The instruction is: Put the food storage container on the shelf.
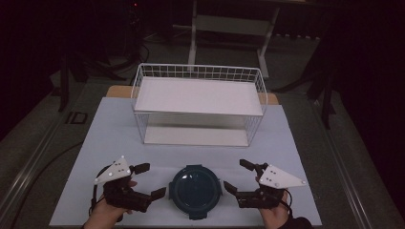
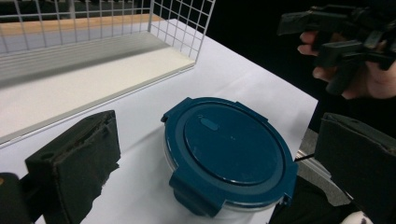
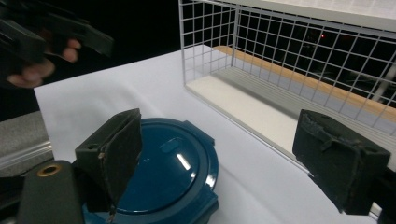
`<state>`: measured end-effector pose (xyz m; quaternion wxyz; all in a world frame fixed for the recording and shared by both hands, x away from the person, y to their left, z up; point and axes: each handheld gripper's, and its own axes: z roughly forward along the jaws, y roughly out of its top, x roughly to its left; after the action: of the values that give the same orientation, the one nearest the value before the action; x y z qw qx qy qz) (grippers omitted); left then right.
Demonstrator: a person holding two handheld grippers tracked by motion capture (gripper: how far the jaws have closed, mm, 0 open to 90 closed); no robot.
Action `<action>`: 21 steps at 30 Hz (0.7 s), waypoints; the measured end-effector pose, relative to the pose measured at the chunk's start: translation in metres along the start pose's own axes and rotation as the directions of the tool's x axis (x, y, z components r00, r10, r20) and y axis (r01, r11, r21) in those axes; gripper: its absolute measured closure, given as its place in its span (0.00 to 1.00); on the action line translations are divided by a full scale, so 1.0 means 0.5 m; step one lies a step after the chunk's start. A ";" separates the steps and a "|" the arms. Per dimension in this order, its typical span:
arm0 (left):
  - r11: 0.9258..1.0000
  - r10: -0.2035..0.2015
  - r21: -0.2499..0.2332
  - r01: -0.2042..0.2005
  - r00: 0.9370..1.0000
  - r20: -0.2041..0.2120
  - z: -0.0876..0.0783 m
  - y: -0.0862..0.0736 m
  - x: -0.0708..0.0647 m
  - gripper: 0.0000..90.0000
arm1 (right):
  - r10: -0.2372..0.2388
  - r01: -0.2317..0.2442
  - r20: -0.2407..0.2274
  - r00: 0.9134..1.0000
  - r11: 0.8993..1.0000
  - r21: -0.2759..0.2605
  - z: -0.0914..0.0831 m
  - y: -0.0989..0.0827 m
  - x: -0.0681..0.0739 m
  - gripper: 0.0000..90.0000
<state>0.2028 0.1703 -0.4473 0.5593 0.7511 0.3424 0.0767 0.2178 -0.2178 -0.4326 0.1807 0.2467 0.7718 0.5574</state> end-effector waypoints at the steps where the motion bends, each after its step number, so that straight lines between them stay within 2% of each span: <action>1: 1.000 -0.004 0.009 0.004 1.000 0.004 0.007 -0.001 0.000 0.00 | 0.013 -0.014 -0.013 1.000 1.000 -0.004 0.000 0.000 0.000 0.18; 2: 1.000 -0.005 0.013 0.004 1.000 0.007 0.013 -0.002 0.001 0.00 | 0.016 -0.017 -0.016 1.000 1.000 -0.003 0.000 -0.001 0.000 0.18; 4: 0.999 -0.023 0.034 0.023 1.000 0.012 0.026 -0.005 0.005 0.00 | 0.004 -0.004 0.019 1.000 1.000 0.023 0.001 -0.002 0.003 0.17; 8: 0.994 -0.076 0.082 0.074 0.997 0.016 0.050 -0.013 0.015 0.00 | 0.036 -0.036 0.001 0.999 0.999 0.021 0.004 -0.008 -0.001 0.15; 10: 0.987 -0.112 0.116 0.110 0.994 0.007 0.061 -0.017 0.021 0.00 | 0.063 -0.063 -0.009 0.998 0.997 0.034 0.005 -0.011 -0.002 0.14; 12: 0.985 -0.122 0.123 0.121 0.992 0.007 0.064 -0.019 0.023 0.00 | 0.073 -0.073 -0.005 0.997 0.996 0.042 0.006 -0.013 -0.003 0.13; 14: 0.969 -0.185 0.170 0.180 0.983 0.016 0.078 -0.026 0.032 0.00 | 0.091 -0.091 -0.001 0.996 0.995 0.050 0.006 -0.017 -0.005 0.13; 16: 0.952 -0.247 0.189 0.239 0.969 0.020 0.086 -0.035 0.042 0.00 | 0.089 -0.092 0.031 0.995 0.993 0.072 0.009 -0.022 -0.002 0.12; 17: 0.943 -0.278 0.197 0.269 0.960 0.019 0.090 -0.039 0.045 0.00 | 0.093 -0.096 0.044 0.995 0.993 0.066 0.009 -0.024 -0.001 0.12; 19: 0.916 -0.340 0.232 0.328 0.940 0.011 0.096 -0.047 0.053 0.00 | 0.106 -0.109 0.047 0.993 0.991 0.080 0.014 -0.027 0.001 0.12; 20: 0.905 -0.359 0.246 0.347 0.933 0.005 0.098 -0.049 0.054 0.00 | 0.116 -0.120 0.045 0.992 0.989 0.081 0.015 -0.028 0.001 0.12; 21: 0.887 -0.387 0.275 0.372 0.922 0.003 0.100 -0.051 0.057 0.00 | 0.121 -0.123 0.038 0.992 0.988 0.088 0.016 -0.029 0.001 0.12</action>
<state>0.2382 0.1514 -0.4960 0.4660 0.7404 0.4734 -0.1029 0.2192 -0.2148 -0.4489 0.1475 0.3104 0.7766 0.5281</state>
